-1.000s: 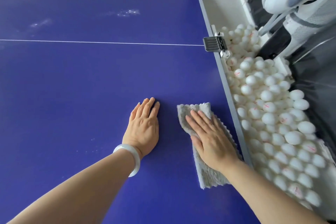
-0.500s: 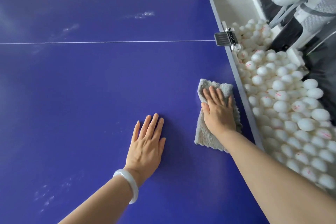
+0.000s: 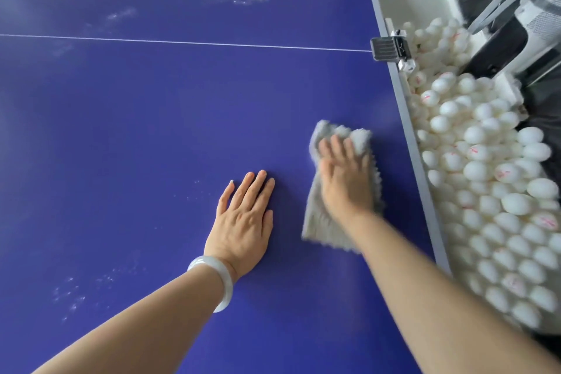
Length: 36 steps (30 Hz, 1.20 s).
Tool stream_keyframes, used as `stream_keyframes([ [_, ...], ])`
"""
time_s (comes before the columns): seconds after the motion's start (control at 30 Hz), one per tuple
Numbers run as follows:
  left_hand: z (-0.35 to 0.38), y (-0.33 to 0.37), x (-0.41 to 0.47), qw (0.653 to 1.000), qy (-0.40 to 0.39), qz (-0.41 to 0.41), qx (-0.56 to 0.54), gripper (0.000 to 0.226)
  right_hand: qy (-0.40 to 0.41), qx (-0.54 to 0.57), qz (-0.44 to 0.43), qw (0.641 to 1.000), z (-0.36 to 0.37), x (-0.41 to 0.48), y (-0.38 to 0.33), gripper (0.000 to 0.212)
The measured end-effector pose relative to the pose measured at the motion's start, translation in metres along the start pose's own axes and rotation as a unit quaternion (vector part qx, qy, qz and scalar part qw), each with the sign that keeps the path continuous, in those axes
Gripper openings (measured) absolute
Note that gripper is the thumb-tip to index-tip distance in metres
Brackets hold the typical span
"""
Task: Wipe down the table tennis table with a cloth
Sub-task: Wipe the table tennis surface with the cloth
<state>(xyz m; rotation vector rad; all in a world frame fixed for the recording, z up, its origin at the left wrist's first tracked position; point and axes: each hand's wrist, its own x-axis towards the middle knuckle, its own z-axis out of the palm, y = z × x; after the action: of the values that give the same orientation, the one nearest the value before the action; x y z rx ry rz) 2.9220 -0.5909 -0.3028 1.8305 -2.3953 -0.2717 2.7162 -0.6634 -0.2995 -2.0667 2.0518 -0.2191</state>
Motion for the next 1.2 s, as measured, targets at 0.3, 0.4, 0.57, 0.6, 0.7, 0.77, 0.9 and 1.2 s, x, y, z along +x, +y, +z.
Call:
stream_keyframes([
  [0.3, 0.000, 0.000, 0.000, 1.000, -0.008, -0.003, 0.009, 0.059, -0.022, -0.044, -0.155, 0.987, -0.009, -0.037, 0.049, 0.050],
  [0.4, 0.001, 0.000, -0.001, 1.000, -0.002, -0.003, 0.011, 0.058, 0.022, -0.038, 0.045, 0.998, -0.004, -0.003, 0.020, 0.053],
  [0.57, 0.001, 0.001, 0.000, 1.000, 0.003, 0.001, -0.004, 0.057, 0.006, -0.035, -0.198, 0.980, 0.027, -0.126, -0.034, 0.055],
  [0.6, 0.001, 0.000, 0.000, 1.000, 0.002, 0.001, -0.007, 0.057, -0.027, -0.052, -0.266, 0.962, 0.024, -0.141, -0.019, 0.055],
  [0.7, 0.001, 0.000, 0.000, 1.000, 0.002, -0.004, -0.006, 0.058, -0.038, -0.089, -0.275, 0.957, -0.002, -0.101, 0.052, 0.053],
  [0.77, 0.001, 0.000, -0.001, 1.000, -0.005, -0.006, -0.001, 0.059, -0.010, -0.095, -0.140, 0.986, -0.019, -0.052, 0.083, 0.054],
  [0.9, -0.002, 0.001, -0.001, 1.000, -0.004, -0.007, 0.006, 0.061, 0.021, -0.079, 0.055, 0.995, -0.012, -0.016, 0.057, 0.053],
  [1.2, -0.004, 0.002, -0.001, 1.000, -0.003, -0.004, 0.002, 0.052, -0.022, -0.072, -0.262, 0.962, 0.014, -0.091, -0.001, 0.055],
])
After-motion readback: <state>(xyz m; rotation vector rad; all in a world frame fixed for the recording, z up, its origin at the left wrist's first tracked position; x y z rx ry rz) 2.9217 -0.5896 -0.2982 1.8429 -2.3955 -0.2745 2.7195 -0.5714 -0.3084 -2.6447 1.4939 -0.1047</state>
